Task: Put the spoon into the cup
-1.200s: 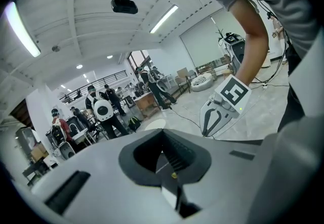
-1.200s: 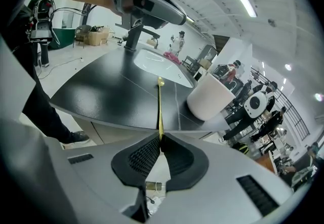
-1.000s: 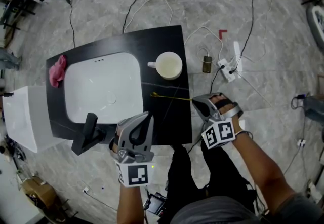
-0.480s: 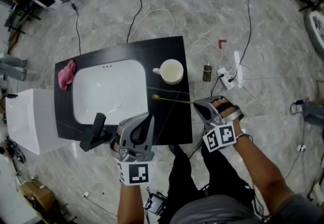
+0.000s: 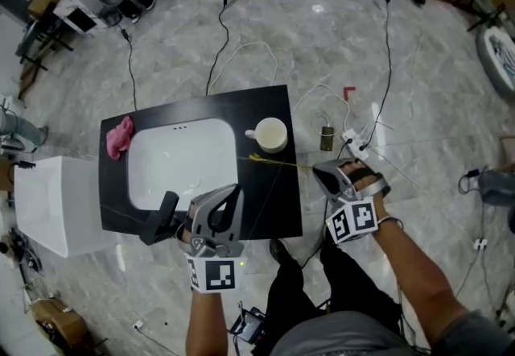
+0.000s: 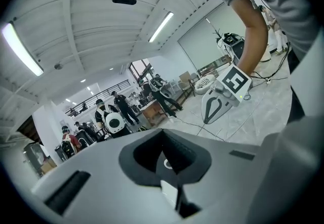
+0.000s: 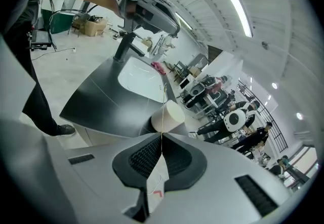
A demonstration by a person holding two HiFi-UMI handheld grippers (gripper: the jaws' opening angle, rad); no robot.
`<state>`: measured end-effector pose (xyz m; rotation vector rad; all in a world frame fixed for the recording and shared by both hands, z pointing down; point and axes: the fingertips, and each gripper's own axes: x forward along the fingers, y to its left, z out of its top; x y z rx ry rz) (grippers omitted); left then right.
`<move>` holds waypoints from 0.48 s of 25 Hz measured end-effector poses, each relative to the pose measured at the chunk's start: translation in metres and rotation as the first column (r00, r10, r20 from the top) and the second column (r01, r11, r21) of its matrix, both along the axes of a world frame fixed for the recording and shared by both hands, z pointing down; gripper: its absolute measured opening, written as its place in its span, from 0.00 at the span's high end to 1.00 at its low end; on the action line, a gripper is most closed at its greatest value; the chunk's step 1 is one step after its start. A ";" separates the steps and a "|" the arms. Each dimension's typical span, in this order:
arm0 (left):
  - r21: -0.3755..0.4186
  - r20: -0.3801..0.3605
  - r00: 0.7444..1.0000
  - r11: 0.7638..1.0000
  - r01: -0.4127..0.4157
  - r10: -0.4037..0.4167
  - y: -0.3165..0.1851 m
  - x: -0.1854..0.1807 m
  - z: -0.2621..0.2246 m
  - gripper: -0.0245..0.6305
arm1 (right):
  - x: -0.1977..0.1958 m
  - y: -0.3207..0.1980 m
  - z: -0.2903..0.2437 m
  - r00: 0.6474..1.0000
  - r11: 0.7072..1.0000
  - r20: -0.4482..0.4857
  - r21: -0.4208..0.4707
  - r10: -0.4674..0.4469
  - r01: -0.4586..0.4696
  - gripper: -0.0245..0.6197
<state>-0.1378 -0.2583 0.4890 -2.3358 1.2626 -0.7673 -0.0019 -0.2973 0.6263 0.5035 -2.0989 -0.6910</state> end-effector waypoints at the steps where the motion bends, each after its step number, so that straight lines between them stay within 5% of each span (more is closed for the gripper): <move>1: 0.004 0.000 1.000 1.000 -0.001 0.001 0.000 0.000 -0.002 0.96 | 0.002 -0.002 -0.003 1.000 1.000 -0.001 0.003 0.004 -0.004 0.91; 12: 0.017 0.009 1.000 1.000 0.011 -0.011 -0.003 0.004 -0.015 0.96 | 0.013 -0.026 -0.017 0.999 1.000 -0.036 0.000 0.028 -0.028 0.91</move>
